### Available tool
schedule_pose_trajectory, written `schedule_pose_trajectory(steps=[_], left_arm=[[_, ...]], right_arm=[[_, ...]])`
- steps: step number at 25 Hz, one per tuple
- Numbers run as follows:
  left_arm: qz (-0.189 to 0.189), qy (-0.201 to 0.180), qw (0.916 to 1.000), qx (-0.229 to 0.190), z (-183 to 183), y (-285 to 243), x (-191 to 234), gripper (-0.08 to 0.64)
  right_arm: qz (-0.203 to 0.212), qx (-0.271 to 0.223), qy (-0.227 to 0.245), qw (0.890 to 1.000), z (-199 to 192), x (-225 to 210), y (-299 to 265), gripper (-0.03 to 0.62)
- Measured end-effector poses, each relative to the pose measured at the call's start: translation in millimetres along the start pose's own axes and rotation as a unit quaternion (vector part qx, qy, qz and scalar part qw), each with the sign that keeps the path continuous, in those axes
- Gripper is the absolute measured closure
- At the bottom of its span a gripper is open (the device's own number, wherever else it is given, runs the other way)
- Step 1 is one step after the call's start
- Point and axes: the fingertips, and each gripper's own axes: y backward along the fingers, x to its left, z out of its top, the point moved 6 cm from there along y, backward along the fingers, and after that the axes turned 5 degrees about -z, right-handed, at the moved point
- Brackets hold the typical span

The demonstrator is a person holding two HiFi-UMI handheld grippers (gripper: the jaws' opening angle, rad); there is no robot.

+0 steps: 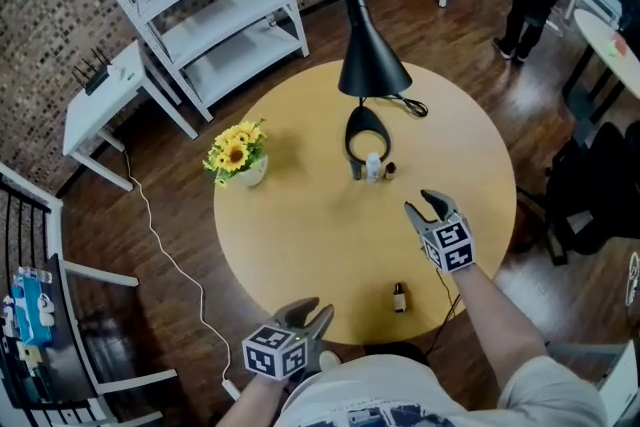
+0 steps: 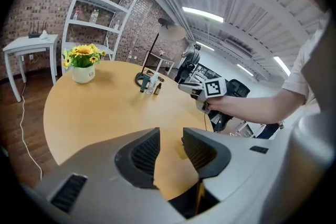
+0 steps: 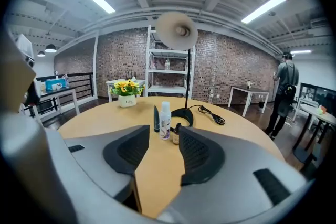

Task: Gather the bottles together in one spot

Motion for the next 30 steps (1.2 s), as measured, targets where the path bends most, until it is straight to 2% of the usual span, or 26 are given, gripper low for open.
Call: schedule_pose_trajectory(steps=[5, 10, 14, 18, 24, 28, 30], left_arm=[[-0.016, -0.019, 0.9996, -0.014, -13, 37, 6, 0.419], [-0.024, -0.023, 0.9991, -0.025, -40, 76, 9, 0.419], [-0.022, -0.027, 0.9992, -0.021, -68, 102, 14, 0.42], [-0.021, -0.019, 0.9996, -0.005, -97, 114, 15, 0.423], [-0.032, -0.007, 0.9994, -0.008, -116, 116, 1, 0.42], [-0.028, -0.016, 0.9995, 0.001, -117, 96, -16, 0.42], [-0.03, -0.019, 0.9993, 0.009, -116, 77, -30, 0.419]], right_arm=[[-0.019, -0.004, -0.013, 1.0, 1, 64, 120, 0.388], [-0.033, 0.02, -0.03, 0.999, -24, 137, 227, 0.388], [-0.048, 0.043, -0.051, 0.997, -49, 191, 286, 0.388], [-0.063, 0.059, -0.064, 0.994, -60, 224, 324, 0.388], [-0.051, 0.066, -0.062, 0.995, -63, 237, 345, 0.388], [-0.033, 0.057, -0.064, 0.996, -60, 219, 344, 0.387], [-0.019, 0.058, -0.068, 0.996, -60, 204, 344, 0.363]])
